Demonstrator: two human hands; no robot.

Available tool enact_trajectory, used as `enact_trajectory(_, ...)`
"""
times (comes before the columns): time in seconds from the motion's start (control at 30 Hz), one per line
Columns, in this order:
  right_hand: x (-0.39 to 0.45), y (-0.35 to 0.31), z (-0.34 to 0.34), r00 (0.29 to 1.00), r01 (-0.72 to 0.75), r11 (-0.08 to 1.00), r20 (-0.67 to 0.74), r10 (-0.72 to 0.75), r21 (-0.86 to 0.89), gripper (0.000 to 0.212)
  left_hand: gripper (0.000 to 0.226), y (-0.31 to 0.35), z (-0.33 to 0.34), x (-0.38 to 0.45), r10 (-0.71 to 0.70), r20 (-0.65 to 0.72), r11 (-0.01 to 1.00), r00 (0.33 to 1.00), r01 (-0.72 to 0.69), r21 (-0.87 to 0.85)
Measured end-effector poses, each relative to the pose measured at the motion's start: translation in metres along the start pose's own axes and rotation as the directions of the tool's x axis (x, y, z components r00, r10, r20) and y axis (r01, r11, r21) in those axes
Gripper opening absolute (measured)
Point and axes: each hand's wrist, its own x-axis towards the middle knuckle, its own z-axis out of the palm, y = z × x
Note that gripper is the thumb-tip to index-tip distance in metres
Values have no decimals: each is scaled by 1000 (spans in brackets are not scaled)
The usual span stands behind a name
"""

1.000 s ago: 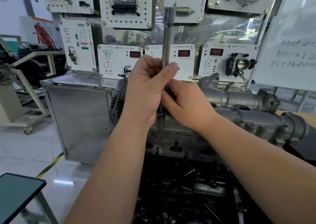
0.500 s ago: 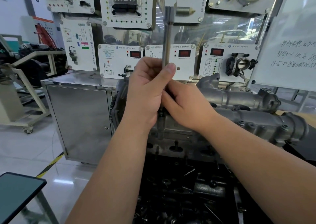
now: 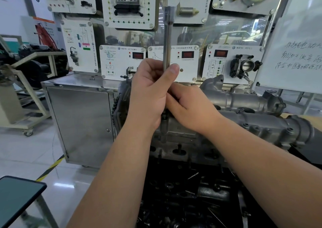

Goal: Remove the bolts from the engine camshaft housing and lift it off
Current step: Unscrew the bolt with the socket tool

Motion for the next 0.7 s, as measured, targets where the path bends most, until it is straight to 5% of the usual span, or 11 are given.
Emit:
enact_trajectory(0.13,1,1,1,1000,-7,1000,3,7,-6,38,12,2,-2,0,-73,48,997,996,72,3)
enact_trajectory(0.27,0,0,2,1000,-2,1000,21,2,-3,36,35,2,-2,-2,-106,169,993,980,94,74)
enact_trajectory(0.53,-1,2,-1,999,-18,1000,33,17,3,17,25,4,2,-4,-8,38,1000,999,8,-8)
enact_trajectory(0.63,-1,0,-1,999,-21,1000,27,21,3,25,7,4,4,-6,-22,67,1000,998,22,-3)
enact_trajectory(0.7,0,-1,-1,999,-34,999,33,33,32,29,23,5,4,-5,-59,120,998,991,57,17)
